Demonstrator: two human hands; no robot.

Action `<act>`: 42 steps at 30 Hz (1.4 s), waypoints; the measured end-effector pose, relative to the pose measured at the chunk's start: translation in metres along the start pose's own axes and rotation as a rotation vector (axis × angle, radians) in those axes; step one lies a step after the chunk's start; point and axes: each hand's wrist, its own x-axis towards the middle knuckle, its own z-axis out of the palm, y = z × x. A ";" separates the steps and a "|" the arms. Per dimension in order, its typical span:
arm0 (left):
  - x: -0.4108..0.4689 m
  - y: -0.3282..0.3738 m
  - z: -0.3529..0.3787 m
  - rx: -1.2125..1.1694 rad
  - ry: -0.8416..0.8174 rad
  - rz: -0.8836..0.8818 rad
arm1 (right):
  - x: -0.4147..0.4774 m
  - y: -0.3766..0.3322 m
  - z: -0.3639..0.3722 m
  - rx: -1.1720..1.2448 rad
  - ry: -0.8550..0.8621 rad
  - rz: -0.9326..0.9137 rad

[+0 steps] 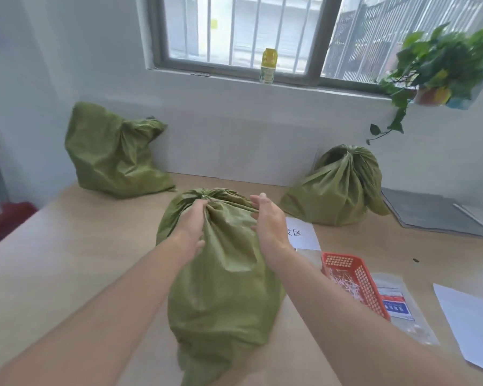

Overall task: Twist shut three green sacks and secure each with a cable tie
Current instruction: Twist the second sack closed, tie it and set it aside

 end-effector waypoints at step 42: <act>0.304 0.161 0.100 0.218 -0.204 0.147 | 0.345 -0.043 0.110 -0.627 -0.125 -0.057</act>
